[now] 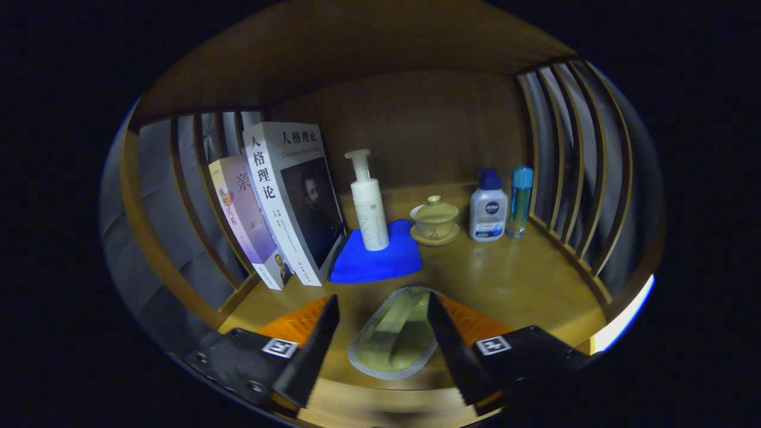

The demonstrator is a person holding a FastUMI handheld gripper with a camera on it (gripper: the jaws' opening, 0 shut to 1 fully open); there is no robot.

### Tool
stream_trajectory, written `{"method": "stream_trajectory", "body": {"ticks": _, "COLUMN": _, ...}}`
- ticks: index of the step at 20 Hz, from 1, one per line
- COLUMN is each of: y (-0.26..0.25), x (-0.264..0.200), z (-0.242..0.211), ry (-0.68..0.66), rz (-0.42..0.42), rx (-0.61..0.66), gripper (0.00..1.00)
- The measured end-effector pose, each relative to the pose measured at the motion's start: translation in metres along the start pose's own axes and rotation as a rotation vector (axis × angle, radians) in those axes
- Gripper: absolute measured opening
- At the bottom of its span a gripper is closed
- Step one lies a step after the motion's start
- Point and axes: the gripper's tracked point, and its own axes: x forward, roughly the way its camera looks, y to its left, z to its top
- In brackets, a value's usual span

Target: Pull open the drawer, take out the items inside it, and place them on the countertop above the cabinet.

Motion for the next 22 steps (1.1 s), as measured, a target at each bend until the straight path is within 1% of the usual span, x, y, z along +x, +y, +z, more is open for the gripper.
{"method": "stream_trajectory", "body": {"ticks": 1, "y": 0.003, "x": -0.003, "z": 0.000, "ry": -0.030, "rz": -0.003, "rx": -0.023, "gripper": 1.00}}
{"method": "stream_trajectory", "body": {"ticks": 4, "y": 0.017, "x": -0.043, "z": 0.007, "ry": -0.144, "rz": 0.010, "rx": -0.085, "gripper": 0.98}}
{"method": "stream_trajectory", "body": {"ticks": 9, "y": 0.034, "x": -0.105, "z": -0.003, "ry": -0.281, "rz": 0.025, "rx": -0.103, "gripper": 0.98}}
{"method": "stream_trajectory", "body": {"ticks": 11, "y": 0.033, "x": -0.126, "z": -0.015, "ry": -0.309, "rz": 0.012, "rx": -0.124, "gripper": 0.98}}
{"method": "stream_trajectory", "body": {"ticks": 14, "y": 0.035, "x": -0.155, "z": -0.032, "ry": -0.356, "rz": 0.007, "rx": -0.118, "gripper": 0.98}}
{"method": "stream_trajectory", "body": {"ticks": 18, "y": 0.027, "x": -0.191, "z": -0.062, "ry": -0.415, "rz": -0.034, "rx": -0.142, "gripper": 0.98}}
{"method": "stream_trajectory", "body": {"ticks": 22, "y": 0.024, "x": -0.209, "z": -0.095, "ry": -0.431, "rz": -0.045, "rx": -0.127, "gripper": 0.98}}
